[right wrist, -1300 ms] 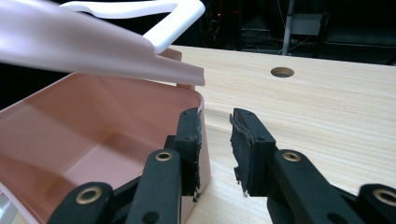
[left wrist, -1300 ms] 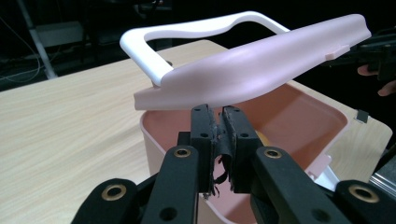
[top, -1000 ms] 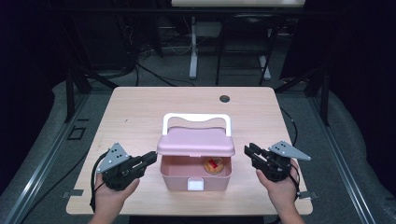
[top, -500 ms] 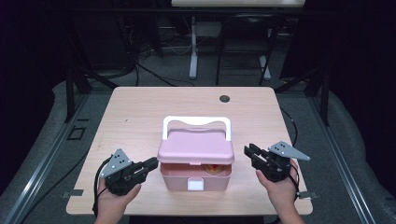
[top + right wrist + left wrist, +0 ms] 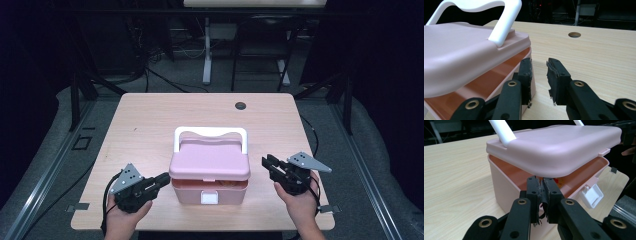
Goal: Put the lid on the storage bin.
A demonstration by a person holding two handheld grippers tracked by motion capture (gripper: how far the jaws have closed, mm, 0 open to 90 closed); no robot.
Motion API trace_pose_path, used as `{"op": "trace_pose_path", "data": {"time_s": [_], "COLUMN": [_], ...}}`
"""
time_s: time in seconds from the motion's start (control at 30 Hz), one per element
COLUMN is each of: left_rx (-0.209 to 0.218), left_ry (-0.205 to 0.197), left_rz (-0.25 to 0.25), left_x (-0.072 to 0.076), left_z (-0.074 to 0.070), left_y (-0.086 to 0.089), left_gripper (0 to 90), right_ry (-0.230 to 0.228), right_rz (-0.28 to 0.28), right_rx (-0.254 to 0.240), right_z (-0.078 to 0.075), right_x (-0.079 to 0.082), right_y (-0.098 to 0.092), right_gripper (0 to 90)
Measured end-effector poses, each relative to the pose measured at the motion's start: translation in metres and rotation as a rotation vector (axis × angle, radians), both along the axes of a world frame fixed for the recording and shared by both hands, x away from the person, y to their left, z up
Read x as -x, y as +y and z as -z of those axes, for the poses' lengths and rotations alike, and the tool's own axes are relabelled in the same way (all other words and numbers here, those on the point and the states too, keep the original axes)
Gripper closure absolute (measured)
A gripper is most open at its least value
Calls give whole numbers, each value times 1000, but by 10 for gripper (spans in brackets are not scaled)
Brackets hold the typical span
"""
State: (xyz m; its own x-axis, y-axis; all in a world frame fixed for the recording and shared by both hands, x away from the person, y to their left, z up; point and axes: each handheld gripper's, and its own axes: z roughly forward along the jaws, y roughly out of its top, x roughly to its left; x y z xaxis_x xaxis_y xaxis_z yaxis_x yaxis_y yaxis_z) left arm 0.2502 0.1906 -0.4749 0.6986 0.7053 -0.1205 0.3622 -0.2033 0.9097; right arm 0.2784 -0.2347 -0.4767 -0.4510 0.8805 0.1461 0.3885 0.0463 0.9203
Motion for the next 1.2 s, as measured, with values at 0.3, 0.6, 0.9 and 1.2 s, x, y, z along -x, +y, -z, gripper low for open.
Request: {"op": "trace_pose_path", "data": {"time_s": [0.3, 0.6, 0.9, 1.2], "left_rx": [-2, 18, 17, -3], "left_ry": [1, 13, 20, 37], "left_rz": [-4, -32, -67, -112], "left_x": [1, -2, -7, -17], "left_z": [3, 5, 9, 18], "left_y": [1, 13, 20, 28], "left_gripper": [846, 888, 875, 801], "right_ry": [-2, 1, 5, 6], "right_rz": [4, 10, 13, 17], "right_rx": [-2, -8, -8, -4], "right_z": [1, 2, 4, 5], "right_x": [0, 0, -1, -1], "right_y": [-1, -3, -4, -5], "right_gripper": [727, 727, 727, 723]}}
